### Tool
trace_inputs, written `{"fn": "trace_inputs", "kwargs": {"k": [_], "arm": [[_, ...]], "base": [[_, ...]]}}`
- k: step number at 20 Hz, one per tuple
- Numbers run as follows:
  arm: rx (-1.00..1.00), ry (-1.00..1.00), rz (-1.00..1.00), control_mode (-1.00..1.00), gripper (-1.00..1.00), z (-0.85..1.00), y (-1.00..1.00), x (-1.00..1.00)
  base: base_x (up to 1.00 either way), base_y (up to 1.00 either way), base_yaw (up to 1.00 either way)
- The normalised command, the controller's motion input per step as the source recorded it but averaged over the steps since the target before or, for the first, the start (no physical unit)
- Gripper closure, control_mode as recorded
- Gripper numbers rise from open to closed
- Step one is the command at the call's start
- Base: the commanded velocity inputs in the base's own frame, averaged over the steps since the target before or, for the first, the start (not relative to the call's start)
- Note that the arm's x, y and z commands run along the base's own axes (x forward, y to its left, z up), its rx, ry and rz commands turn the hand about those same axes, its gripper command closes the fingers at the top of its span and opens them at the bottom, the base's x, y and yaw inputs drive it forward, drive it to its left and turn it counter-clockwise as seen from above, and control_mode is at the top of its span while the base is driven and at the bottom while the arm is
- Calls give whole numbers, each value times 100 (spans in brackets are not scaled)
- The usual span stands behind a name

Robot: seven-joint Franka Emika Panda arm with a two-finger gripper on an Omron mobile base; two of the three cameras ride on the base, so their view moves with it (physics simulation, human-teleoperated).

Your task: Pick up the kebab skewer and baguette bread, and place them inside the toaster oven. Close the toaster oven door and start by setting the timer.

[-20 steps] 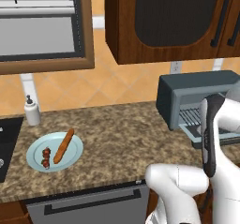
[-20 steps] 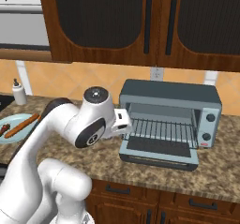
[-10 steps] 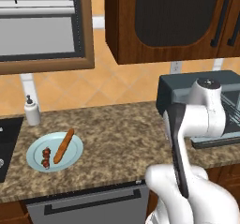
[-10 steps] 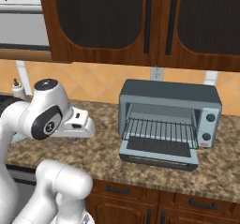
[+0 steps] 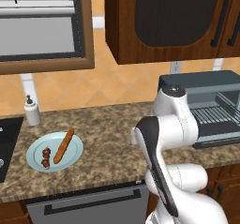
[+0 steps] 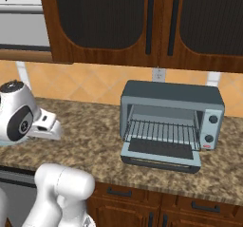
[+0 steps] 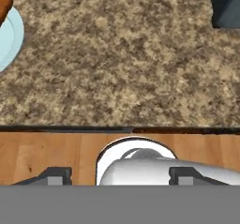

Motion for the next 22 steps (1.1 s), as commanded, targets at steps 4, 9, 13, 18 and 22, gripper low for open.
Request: {"fn": "trace_inputs", "kwargs": {"k": [4, 9, 13, 18, 22], "arm": [[10, 0, -10, -100, -100, 0, 100, 48], [2, 0, -12, -100, -100, -1, 100, 77], [4, 0, -12, -100, -100, -10, 100, 65], [8, 0, -11, -100, -100, -39, 99, 59], [4, 1, -3, -100, -100, -45, 56, 64]], "base": [[0, 0, 0], [0, 0, 0], [0, 0, 0], [0, 0, 0], [0, 0, 0]]}}
